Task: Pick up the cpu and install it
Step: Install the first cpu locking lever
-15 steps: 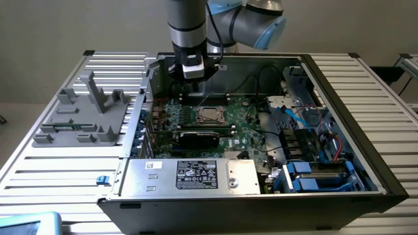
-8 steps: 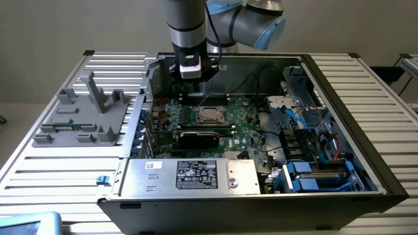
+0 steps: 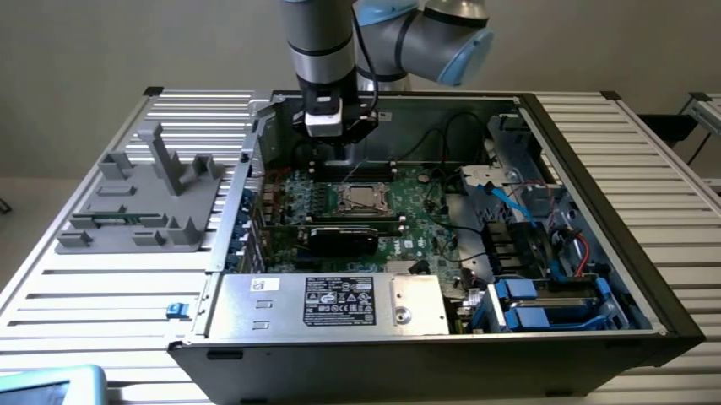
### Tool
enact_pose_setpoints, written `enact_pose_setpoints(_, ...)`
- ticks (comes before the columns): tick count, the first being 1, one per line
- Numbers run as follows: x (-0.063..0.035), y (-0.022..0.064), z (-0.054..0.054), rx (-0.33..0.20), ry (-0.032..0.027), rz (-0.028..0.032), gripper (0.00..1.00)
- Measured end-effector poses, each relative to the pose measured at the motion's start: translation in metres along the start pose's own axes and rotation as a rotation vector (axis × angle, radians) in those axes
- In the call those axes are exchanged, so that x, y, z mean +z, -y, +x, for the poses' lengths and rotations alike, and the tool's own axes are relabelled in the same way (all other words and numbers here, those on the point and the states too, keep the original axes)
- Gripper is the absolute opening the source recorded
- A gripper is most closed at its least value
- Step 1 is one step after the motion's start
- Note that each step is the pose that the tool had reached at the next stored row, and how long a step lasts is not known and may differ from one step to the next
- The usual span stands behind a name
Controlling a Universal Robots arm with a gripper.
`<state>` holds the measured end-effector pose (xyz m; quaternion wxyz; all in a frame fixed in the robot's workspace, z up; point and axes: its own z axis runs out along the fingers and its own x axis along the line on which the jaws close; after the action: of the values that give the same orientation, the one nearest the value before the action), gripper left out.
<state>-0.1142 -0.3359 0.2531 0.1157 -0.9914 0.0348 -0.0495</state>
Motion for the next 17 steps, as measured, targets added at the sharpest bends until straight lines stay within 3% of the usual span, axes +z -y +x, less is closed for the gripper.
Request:
enact_pose_setpoints(3,0.0015,-0.0005,-0.002,0.014,-0.0029,0.0018,0.12)
enact_pose_setpoints(10,0.0076,-0.0022,-0.004,0.051,-0.0098,0.0208,0.12)
enact_pose_setpoints(17,0.011,-0.0052,-0.004,0.062,-0.0116,0.0285,0.12)
